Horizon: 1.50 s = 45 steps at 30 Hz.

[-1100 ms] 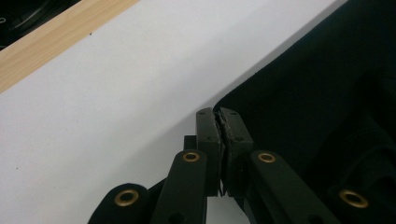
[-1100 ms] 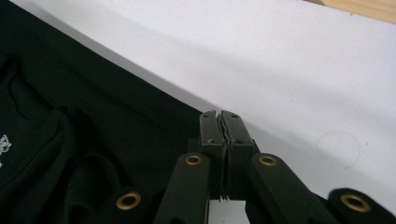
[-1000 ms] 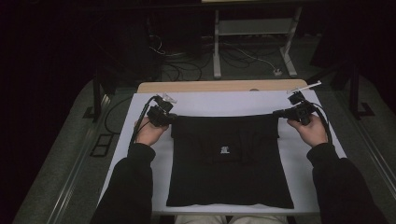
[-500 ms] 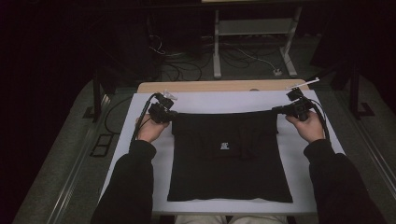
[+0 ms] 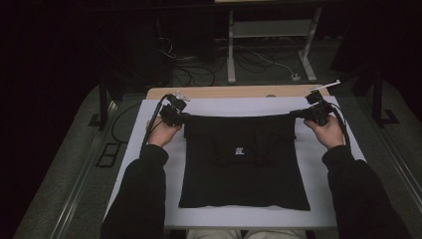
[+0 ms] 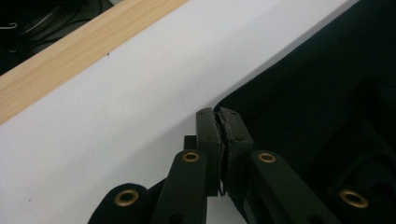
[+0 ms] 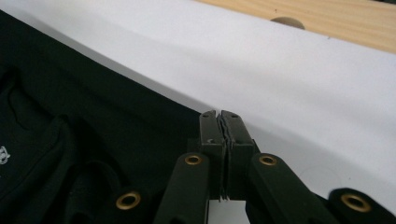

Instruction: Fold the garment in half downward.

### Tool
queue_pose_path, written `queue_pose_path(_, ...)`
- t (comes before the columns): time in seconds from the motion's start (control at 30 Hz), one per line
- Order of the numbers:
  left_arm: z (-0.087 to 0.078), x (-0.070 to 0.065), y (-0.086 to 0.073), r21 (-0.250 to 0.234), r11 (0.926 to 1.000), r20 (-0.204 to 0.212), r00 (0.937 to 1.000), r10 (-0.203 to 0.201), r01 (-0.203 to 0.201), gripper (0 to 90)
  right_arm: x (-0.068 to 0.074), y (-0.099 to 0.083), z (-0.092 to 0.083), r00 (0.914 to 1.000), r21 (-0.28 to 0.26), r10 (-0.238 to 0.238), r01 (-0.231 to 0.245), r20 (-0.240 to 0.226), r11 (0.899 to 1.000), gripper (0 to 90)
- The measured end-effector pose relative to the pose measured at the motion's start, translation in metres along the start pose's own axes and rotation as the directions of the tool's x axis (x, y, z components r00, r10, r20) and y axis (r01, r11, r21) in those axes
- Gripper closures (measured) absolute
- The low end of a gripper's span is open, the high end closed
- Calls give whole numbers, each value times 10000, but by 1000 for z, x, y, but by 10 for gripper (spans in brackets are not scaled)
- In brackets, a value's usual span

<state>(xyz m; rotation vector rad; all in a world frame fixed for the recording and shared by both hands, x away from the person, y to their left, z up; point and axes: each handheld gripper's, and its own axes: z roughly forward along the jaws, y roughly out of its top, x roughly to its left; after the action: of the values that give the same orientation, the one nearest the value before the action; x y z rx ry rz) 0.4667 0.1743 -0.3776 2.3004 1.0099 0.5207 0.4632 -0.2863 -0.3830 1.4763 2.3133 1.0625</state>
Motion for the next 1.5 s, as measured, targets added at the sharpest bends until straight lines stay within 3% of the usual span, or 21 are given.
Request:
queue_pose_path(0.4,11,6,0,171,9996,-11,9998,-223,223,864,-4,3,6,10000,-177,61,-62,-61,9998,867)
queue_pose_path(0.77,27,7,-4,543,9982,9,9997,-251,250,864,-17,-3,32,9970,170,734,-730,-248,9972,865)
queue_pose_path(1.17,43,13,-12,807,9952,230,9981,-566,545,863,-23,-8,45,9943,336,1032,-1023,-274,9942,863)
queue_pose_path(1.5,52,17,-19,893,9902,473,9926,-1114,1069,858,-23,-10,50,9929,405,1136,-1121,-359,9929,859)
